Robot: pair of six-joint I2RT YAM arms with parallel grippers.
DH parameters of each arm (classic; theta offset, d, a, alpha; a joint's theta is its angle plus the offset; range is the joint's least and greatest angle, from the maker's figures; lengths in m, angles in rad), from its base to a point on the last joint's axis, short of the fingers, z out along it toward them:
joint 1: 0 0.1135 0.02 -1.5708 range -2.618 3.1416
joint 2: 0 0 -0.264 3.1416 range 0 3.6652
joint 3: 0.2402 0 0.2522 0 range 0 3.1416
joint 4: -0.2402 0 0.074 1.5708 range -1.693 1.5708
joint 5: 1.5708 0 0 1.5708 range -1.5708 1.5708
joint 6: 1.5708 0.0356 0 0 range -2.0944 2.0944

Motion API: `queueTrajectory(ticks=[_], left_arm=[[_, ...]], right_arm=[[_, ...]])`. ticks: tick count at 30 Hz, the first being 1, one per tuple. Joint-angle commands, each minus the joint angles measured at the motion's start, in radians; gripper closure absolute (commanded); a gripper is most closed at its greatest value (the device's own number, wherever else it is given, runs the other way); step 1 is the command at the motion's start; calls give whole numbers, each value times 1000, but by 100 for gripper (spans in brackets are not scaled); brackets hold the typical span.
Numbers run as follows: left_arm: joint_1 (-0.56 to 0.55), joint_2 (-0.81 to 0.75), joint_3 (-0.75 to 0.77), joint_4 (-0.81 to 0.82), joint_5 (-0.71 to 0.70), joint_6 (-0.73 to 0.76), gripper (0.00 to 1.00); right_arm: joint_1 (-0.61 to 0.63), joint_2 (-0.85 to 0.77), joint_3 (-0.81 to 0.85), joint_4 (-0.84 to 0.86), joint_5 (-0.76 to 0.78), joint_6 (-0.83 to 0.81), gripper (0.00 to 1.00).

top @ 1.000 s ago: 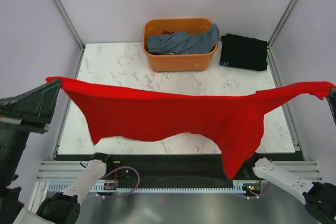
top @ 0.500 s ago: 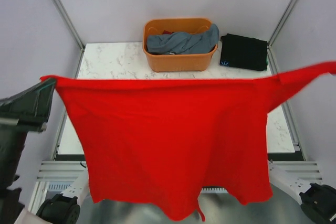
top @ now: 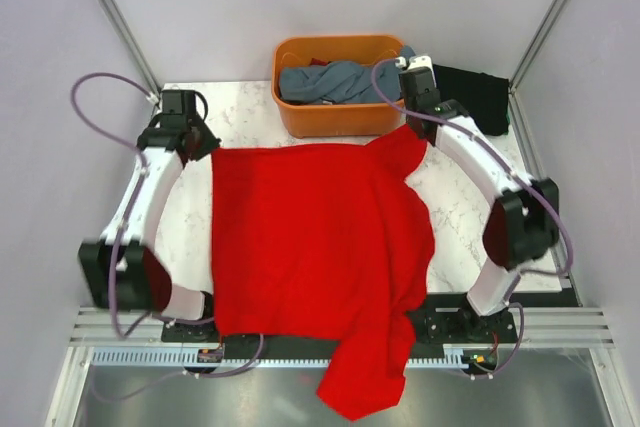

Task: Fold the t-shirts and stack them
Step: Flatten the tshirt out

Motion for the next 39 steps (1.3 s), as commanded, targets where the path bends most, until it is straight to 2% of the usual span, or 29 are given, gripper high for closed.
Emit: queueTrajectory(ticks=[1,2,3,5,6,7,11,12,13,15,18,22,26,35,39], left_arm=[[134,227,39,48,158,-14,51],[154,275,67,19,194,-2,30],[158,318,89,-17,211,4,26],[158,319,83,-20,202,5,17],[158,302,49,-5,188,6,16],[158,259,29,3,186,5,15],[156,161,-51,18,212,11,14],[156,138,-67,18,213,12,14],[154,115,-109,28,214,15,14],[156,51,-181,52,249,23,14],[148,20,-271,127,344,18,15],[76,81,-293,155,364,18,17],[-3,184,-276,182,358,0,17],[-7,507,-155,207,358,-14,19],[-7,613,-18,201,386,-8,19]], right_arm=[[-68,112,192,47,-73,47,36],[-65,140,229,7,-76,64,29],[-65,154,254,-46,-87,78,26],[-65,111,193,-52,-139,128,15],[-65,44,148,-42,-157,151,12],[-65,8,58,-41,-185,173,4],[-63,-178,-194,-18,-383,314,4],[-65,-203,-249,23,-509,366,4],[-63,-226,-356,51,-553,398,4],[-63,-259,-447,130,-666,449,4],[-63,-211,-530,160,-716,515,4],[-65,-90,-504,183,-799,532,6],[-71,75,-429,177,-748,503,6],[-186,373,-190,102,-676,452,7],[-201,444,27,53,-641,396,7]])
